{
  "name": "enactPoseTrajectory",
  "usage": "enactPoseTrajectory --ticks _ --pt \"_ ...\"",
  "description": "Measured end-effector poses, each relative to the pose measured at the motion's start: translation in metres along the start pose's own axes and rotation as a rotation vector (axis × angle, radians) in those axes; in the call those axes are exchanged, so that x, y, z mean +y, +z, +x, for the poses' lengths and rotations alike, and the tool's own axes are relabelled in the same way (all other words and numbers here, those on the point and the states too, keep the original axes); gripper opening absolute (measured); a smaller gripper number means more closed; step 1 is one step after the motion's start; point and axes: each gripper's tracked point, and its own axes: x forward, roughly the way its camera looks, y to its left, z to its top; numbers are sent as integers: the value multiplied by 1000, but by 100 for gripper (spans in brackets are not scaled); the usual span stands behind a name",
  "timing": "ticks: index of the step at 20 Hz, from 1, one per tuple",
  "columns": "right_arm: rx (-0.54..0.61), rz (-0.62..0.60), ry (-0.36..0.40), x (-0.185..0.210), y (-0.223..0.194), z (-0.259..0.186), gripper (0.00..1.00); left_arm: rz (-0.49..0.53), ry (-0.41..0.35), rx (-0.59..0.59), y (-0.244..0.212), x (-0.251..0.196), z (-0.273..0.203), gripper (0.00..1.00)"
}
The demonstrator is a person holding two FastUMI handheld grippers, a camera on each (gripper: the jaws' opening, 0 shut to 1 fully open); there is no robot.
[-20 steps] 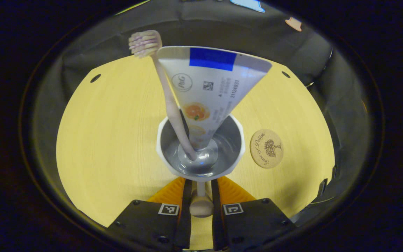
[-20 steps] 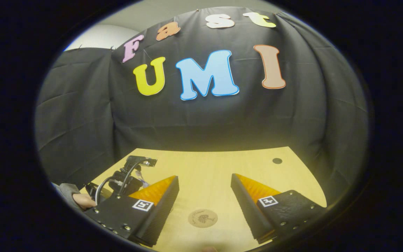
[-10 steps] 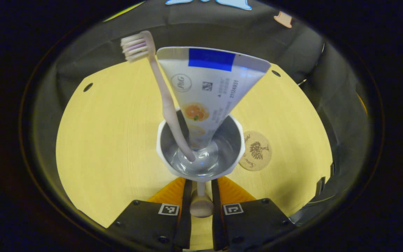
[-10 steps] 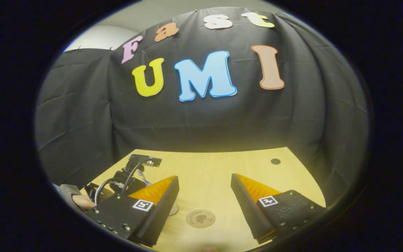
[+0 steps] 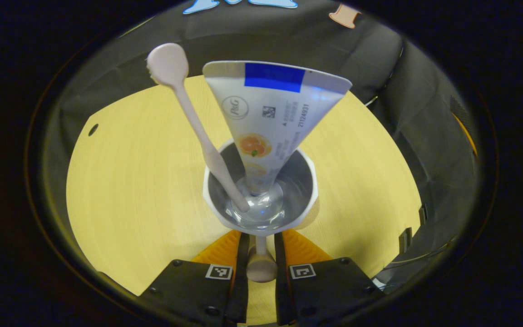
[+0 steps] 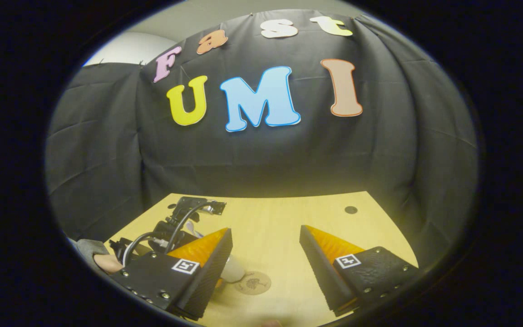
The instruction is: Put the toothbrush and toothpaste on the desktop into the cup, then pick up the cup and place it on the coaster on the desktop.
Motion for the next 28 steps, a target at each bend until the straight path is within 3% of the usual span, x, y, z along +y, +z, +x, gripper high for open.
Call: enactPoseTrajectory --ticks 3,4,6,7,11,12,14,15,20,26,28 --pt "3 11 -13 -10 -2 -2 93 15 -16 11 -1 -19 8 31" --pt "6 14 -16 -13 -3 -4 85 20 -21 13 -1 -25 12 31" --pt "10 17 -21 -20 -6 -7 85 28 -25 19 -1 -36 18 31" --pt "12 18 -22 -23 -7 -8 93 28 -28 23 -2 -41 22 31" --pt "17 24 -26 -35 -9 -11 93 28 -12 41 -6 -49 32 30" --pt "17 27 -26 -38 -9 -12 85 38 -4 34 -5 -49 31 31" --pt "20 32 -22 -41 -10 -13 85 36 6 37 -6 -50 33 31" --pt "19 32 -21 -43 -10 -12 93 33 13 39 -6 -50 33 31" --pt "24 13 -6 -50 -13 -17 93 9 39 23 -8 -53 35 32" --pt "23 -11 4 -67 -11 -26 93 -20 42 -82 2 -62 17 37" --pt "21 -22 0 -73 -9 -30 93 -29 47 -140 6 -62 2 51"
